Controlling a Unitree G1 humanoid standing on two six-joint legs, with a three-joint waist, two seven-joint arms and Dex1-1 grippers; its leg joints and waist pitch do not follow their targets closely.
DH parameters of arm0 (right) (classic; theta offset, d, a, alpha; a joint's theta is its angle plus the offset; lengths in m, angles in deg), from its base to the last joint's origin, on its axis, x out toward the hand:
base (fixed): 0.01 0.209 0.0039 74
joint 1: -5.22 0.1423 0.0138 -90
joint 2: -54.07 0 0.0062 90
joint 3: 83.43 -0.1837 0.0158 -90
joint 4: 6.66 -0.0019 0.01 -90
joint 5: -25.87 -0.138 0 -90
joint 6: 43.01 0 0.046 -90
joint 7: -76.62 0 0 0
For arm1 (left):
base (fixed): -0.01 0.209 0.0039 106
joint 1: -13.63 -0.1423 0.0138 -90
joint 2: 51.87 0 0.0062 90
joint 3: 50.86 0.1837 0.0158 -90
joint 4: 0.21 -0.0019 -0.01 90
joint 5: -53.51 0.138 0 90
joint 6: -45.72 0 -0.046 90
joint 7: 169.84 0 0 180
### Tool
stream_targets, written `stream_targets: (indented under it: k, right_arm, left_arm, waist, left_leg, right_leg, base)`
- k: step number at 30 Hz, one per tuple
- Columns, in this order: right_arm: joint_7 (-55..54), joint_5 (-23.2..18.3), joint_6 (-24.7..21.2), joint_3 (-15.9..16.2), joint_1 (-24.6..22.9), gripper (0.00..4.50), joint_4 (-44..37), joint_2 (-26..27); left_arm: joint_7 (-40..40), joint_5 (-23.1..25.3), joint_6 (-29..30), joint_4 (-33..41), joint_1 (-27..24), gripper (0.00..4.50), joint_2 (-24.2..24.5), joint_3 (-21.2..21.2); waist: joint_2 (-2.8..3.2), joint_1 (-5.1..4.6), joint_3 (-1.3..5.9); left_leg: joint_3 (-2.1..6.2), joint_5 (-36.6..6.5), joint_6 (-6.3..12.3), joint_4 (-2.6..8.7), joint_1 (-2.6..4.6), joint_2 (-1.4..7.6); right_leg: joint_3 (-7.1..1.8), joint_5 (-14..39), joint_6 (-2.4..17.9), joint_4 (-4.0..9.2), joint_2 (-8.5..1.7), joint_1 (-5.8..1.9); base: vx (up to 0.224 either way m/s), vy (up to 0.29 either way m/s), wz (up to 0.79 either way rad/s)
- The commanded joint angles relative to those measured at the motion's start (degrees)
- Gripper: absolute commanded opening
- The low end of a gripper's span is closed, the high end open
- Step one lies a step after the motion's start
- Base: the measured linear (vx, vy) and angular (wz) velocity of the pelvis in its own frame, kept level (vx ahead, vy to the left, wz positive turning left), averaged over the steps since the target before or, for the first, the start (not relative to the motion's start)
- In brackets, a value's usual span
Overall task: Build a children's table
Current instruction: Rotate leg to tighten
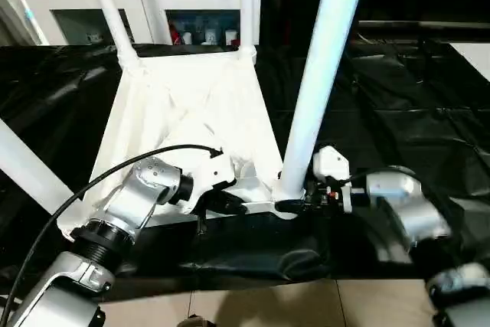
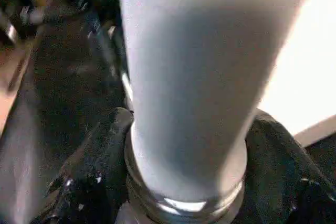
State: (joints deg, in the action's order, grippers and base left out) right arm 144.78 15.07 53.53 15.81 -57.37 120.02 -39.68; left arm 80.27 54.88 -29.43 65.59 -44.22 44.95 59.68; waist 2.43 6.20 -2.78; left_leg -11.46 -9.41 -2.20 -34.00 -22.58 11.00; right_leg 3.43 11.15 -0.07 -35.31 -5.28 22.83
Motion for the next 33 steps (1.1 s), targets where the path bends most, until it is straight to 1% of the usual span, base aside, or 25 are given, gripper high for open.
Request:
stream_targets:
  k: [1,2,3,4,5,6,8,9,10,11,12,13,14,15,17,19,20,23,25,27,28,30,31,32,33]
  right_arm:
    - [-6.0,-5.2,-1.4,-4.2,0.0,2.67,-1.9,3.6]
    - [-9.0,-5.2,-1.5,-5.1,-0.4,2.67,-1.7,4.8]
    - [-14.2,-4.3,-0.7,-6.0,-0.9,2.67,-1.3,6.5]
    - [-17.9,-3.5,-0.3,-6.6,-1.2,2.67,-1.1,7.8]
    - [-23.2,-1.9,0.2,-7.1,-1.6,2.66,-0.7,9.4]
    - [-28.1,-0.1,0.6,-7.5,-1.8,2.66,-0.4,10.8]
    - [-33.7,2.1,0.9,-7.9,-1.8,2.66,0.2,12.2]
    - [-38.5,3.8,0.9,-8.1,-1.8,2.66,0.7,13.3]
    - [-46.5,6.6,0.2,-8.2,-1.5,2.66,1.6,15.5]
    - [-50.4,8.4,-0.1,-7.8,-1.1,2.66,2.2,16.5]
    - [-50.5,8.5,-0.1,-7.8,-1.1,2.66,2.2,16.5]
    - [-54.5,9.6,-0.9,-7.5,-0.2,2.66,3.1,18.2]
    - [-54.7,9.7,-0.9,-7.5,-0.1,2.66,3.2,18.3]
    - [-56.2,10.0,-1.0,-7.5,0.3,2.66,3.4,19.0]
    - [-59.5,10.5,-0.5,-7.8,1.1,2.66,3.9,20.8]
    - [-60.1,10.2,0.0,-8.0,1.5,2.66,4.1,21.7]
    - [-60.6,10.3,0.3,-8.1,1.6,2.66,4.2,22.3]
    - [-56.9,7.8,0.6,-8.3,0.7,2.66,2.6,23.4]
    - [-53.5,5.2,1.5,-8.7,-0.2,2.66,0.3,23.9]
    - [-52.2,4.5,2.1,-8.7,-0.5,3.35,-0.7,23.7]
    - [-52.2,4.5,2.9,-8.7,-0.6,3.35,-1.4,23.2]
    - [-51.9,4.2,2.0,-9.2,-0.6,3.35,-2.4,21.7]
    - [-51.0,4.3,1.4,-9.3,-0.8,3.52,-3.0,20.7]
    - [-47.4,3.4,-0.9,-9.3,-1.1,3.78,-4.3,19.0]
    - [-45.8,2.8,-1.9,-9.4,-1.3,3.78,-4.8,18.4]
  left_arm:
    - [-3.3,0.9,1.0,-3.0,0.9,0.00,-2.1,0.9]
    - [-4.9,1.3,0.8,-4.1,1.4,0.00,-2.8,0.6]
    - [-7.1,1.6,0.9,-5.4,2.1,0.00,-3.9,0.1]
    - [-8.4,1.9,1.0,-6.3,2.5,0.00,-4.6,0.0]
    - [-10.4,2.3,1.0,-7.3,3.0,0.00,-5.5,-0.3]
    - [-12.1,2.6,1.1,-8.2,3.5,0.00,-6.3,-0.5]
    - [-13.7,2.8,1.5,-9.0,3.9,0.00,-7.3,-0.8]
    - [-14.9,2.9,1.6,-9.7,4.2,0.00,-8.1,-1.1]
    - [-17.3,3.4,1.7,-11.3,5.0,0.00,-9.6,-1.3]
    - [-18.7,3.8,1.6,-12.3,5.5,0.00,-10.3,-1.4]
    - [-18.7,3.8,1.6,-12.3,5.5,0.00,-10.3,-1.4]
    - [-20.6,4.6,1.0,-14.0,6.3,0.00,-11.1,-1.2]
    - [-20.7,4.6,1.0,-14.1,6.3,0.00,-11.2,-1.2]
    - [-21.3,4.8,0.8,-14.7,6.7,0.00,-11.5,-1.2]
    - [-22.5,5.2,0.1,-16.1,7.4,0.00,-12.0,-1.2]
    - [-22.9,5.4,-0.1,-16.6,7.6,0.00,-12.2,-1.3]
    - [-23.2,5.6,-0.4,-17.3,7.8,0.00,-12.4,-1.5]
    - [-22.7,5.6,-0.8,-17.3,7.5,0.00,-12.1,-1.4]
    - [-21.9,5.6,-1.0,-17.0,7.1,0.00,-11.5,-1.2]
    - [-21.5,5.6,-1.2,-16.8,6.9,0.00,-11.2,-1.1]
    - [-21.1,5.5,-1.5,-16.7,6.8,0.00,-10.9,-1.0]
    - [-20.4,5.3,-2.0,-16.6,6.5,0.00,-10.3,-1.0]
    - [-19.9,5.3,-2.0,-16.3,6.3,0.00,-10.0,-1.0]
    - [-18.9,5.1,-2.0,-15.4,5.8,0.00,-9.4,-0.8]
    - [-18.5,5.1,-2.0,-15.0,5.6,0.00,-9.2,-0.8]
  waist:
    - [-0.22,-0.28,3.90]
    - [-0.26,-0.37,3.89]
    - [-0.31,-0.54,3.86]
    - [-0.22,-0.74,3.62]
    - [-0.15,-1.02,3.67]
    - [-0.24,-1.27,3.62]
    - [-0.26,-1.97,3.61]
    - [-0.07,-2.10,3.58]
    - [-0.06,-2.43,3.56]
    - [0.02,-2.72,3.54]
    - [-0.06,-2.96,3.58]
    - [-0.05,-2.88,3.66]
    - [0.00,-2.92,3.64]
    - [-0.13,-2.96,3.66]
    - [-0.01,-2.82,3.72]
    - [0.00,-2.78,3.79]
    - [-0.20,-2.76,3.75]
    - [-0.06,-2.69,3.68]
    - [-0.13,-2.68,3.63]
    - [-0.09,-2.60,3.72]
    - [-0.16,-2.59,3.73]
    - [-0.16,-2.65,3.70]
    - [-0.23,-2.64,3.74]
    - [-0.10,-2.54,3.70]
    - [-0.15,-2.56,3.71]
  left_leg:
    - [1.13,-13.3,3.40,3.80,1.48,2.38]
    - [1.29,-14.9,2.34,3.96,1.60,2.34]
    - [1.31,-15.1,1.93,4.05,1.53,2.26]
    - [1.38,-16.2,0.99,4.26,1.66,2.23]
    - [1.53,-16.9,0.03,4.40,1.70,2.27]
    - [1.50,-17.0,-0.19,4.45,1.60,2.15]
    - [1.76,-17.3,-1.05,4.75,1.24,2.04]
    - [1.77,-17.7,-1.08,4.72,1.29,1.95]
    - [1.73,-18.4,-1.19,4.70,1.41,1.90]
    - [1.64,-18.0,-1.56,4.64,1.56,1.72]
    - [1.65,-18.1,-1.57,4.68,1.48,1.68]
    - [1.63,-17.9,-1.20,4.61,1.61,1.70]
    - [1.59,-18.1,-0.85,4.60,1.68,1.69]
    - [1.58,-17.8,-0.65,4.60,1.56,1.74]
    - [1.48,-16.6,0.07,4.54,1.56,1.73]
    - [1.47,-16.0,0.23,4.53,1.53,1.78]
    - [1.43,-15.9,0.50,4.54,1.49,1.81]
    - [1.45,-16.4,1.02,4.60,1.48,1.84]
    - [1.47,-16.8,0.92,4.68,1.52,1.93]
    - [1.46,-16.5,1.14,4.65,1.51,1.97]
    - [1.46,-15.8,1.25,4.67,1.48,1.99]
    - [1.47,-15.5,1.65,4.69,1.39,2.01]
    - [1.42,-15.1,1.81,4.62,1.39,1.98]
    - [1.40,-15.0,1.85,4.63,1.53,2.04]
    - [1.40,-15.1,2.04,4.59,1.47,2.03]
  right_leg:
    - [-2.04,6.5,15.8,3.88,-2.98,-2.31]
    - [-2.06,9.2,15.3,4.05,-3.14,-2.33]
    - [-2.06,10.0,14.8,4.12,-3.10,-2.36]
    - [-2.17,12.5,14.0,4.50,-3.22,-2.11]
    - [-2.15,14.0,13.3,4.57,-3.32,-2.11]
    - [-2.16,14.4,13.0,4.70,-3.25,-2.09]
    - [-1.99,15.2,11.7,4.71,-3.24,-2.37]
    - [-2.00,15.4,11.6,4.75,-3.22,-2.28]
    - [-2.05,15.7,11.5,4.90,-3.21,-2.17]
    - [-2.14,15.8,11.5,5.05,-3.18,-1.87]
    - [-2.11,15.8,11.4,5.07,-3.09,-1.98]
    - [-2.15,15.3,11.4,5.11,-3.16,-2.00]
    - [-2.16,14.9,11.5,5.16,-3.10,-1.97]
    - [-2.19,14.5,11.6,5.11,-3.09,-1.99]
    - [-2.25,12.0,11.9,4.96,-3.03,-1.99]
    - [-2.21,10.3,12.1,4.77,-2.97,-2.13]
    - [-2.22,9.8,12.3,4.75,-3.00,-2.20]
    - [-2.22,10.4,12.3,4.84,-3.13,-2.31]
    - [-2.23,11.2,12.1,4.93,-3.12,-2.26]
    - [-2.26,10.5,12.1,4.86,-3.14,-2.32]
    - [-2.24,9.5,12.3,4.76,-3.14,-2.34]
    - [-2.22,8.9,12.5,4.68,-3.14,-2.44]
    - [-2.19,8.3,12.6,4.60,-3.07,-2.49]
    - [-2.19,8.3,12.6,4.62,-3.06,-2.40]
    - [-2.18,8.1,12.7,4.58,-3.07,-2.53]
  base:
    - [0.000,0.000,0.00]
    - [0.000,0.000,0.00]
    - [0.000,0.000,0.00]
    - [0.000,0.000,0.00]
    - [0.000,0.000,0.00]
    - [0.000,0.000,0.00]
    - [0.000,0.000,0.00]
    - [0.000,0.000,0.00]
    - [0.000,0.000,0.00]
    - [0.000,0.000,0.00]
    - [0.000,0.000,0.00]
    - [0.000,0.000,0.00]
    - [0.000,0.000,0.00]
    - [0.000,0.000,0.00]
    - [0.000,0.000,0.00]
    - [0.000,0.000,0.00]
    - [0.000,0.000,0.00]
    - [0.000,0.000,0.00]
    - [0.000,0.000,0.00]
    - [0.000,0.000,0.00]
    - [0.000,0.000,0.00]
    - [0.000,0.000,0.00]
    - [0.000,0.000,0.00]
    - [0.000,0.000,0.00]
    - [0.000,0.000,0.00]
